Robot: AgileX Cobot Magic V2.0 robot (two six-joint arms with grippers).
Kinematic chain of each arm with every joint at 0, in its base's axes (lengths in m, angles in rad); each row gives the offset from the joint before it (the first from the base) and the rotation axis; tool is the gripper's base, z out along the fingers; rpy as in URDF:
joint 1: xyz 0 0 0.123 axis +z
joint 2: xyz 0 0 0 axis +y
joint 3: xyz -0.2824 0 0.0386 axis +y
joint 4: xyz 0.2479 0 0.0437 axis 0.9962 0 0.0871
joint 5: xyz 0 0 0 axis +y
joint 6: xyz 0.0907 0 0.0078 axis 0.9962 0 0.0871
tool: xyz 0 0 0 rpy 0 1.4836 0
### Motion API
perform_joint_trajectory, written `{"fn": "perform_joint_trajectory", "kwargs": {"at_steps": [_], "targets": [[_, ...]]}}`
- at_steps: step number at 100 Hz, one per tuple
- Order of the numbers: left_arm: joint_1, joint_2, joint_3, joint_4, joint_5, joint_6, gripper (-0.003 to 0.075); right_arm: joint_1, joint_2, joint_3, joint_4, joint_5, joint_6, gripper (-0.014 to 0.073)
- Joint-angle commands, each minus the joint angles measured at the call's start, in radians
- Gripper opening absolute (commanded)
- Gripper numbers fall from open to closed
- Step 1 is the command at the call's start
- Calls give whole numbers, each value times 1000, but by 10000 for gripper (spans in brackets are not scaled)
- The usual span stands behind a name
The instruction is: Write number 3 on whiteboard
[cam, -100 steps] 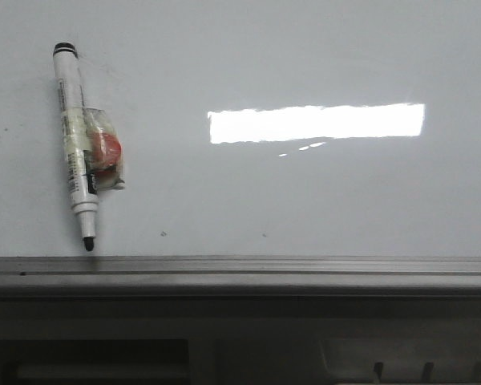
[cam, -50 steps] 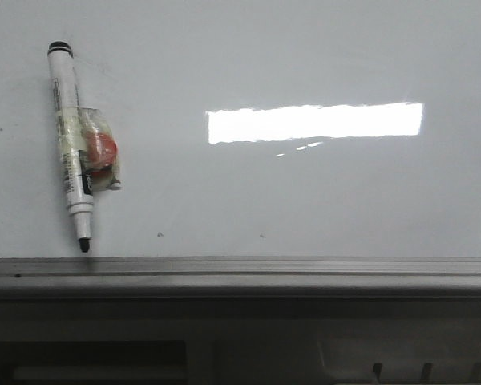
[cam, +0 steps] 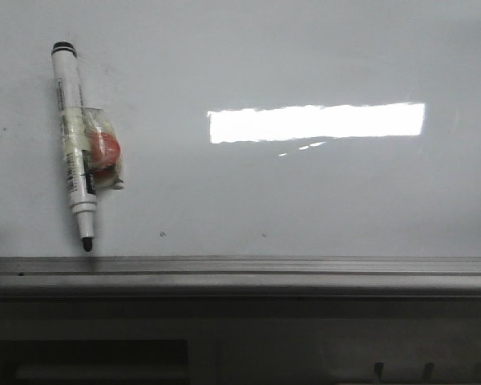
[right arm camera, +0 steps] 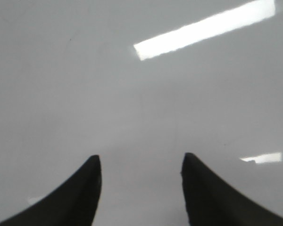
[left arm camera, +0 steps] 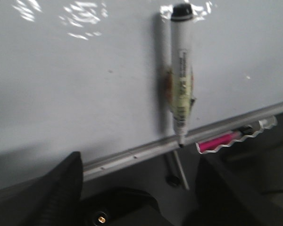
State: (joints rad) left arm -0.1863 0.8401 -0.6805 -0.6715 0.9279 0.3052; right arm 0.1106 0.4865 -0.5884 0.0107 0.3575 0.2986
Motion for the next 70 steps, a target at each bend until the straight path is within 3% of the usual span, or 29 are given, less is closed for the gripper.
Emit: {"fn": "perform_joint_trajectory", "kwargs": {"at_steps": [1, 14, 37, 50, 70], "targets": [[-5, 55, -39, -191, -7, 72, 502, 25, 21, -46, -11, -54, -23, 441], [-5, 106, -39, -268, -71, 105, 419, 65, 21, -46, -11, -54, -23, 441], [-18, 187, -39, -268, -68, 105, 414, 88, 28, -42, -16, -63, -23, 441], [-90, 224, -39, -268, -99, 105, 414, 88, 52, -42, -16, -83, -23, 441], [-212, 280, -39, -268, -259, 105, 407, 88, 87, -42, -11, -130, -23, 441]]}}
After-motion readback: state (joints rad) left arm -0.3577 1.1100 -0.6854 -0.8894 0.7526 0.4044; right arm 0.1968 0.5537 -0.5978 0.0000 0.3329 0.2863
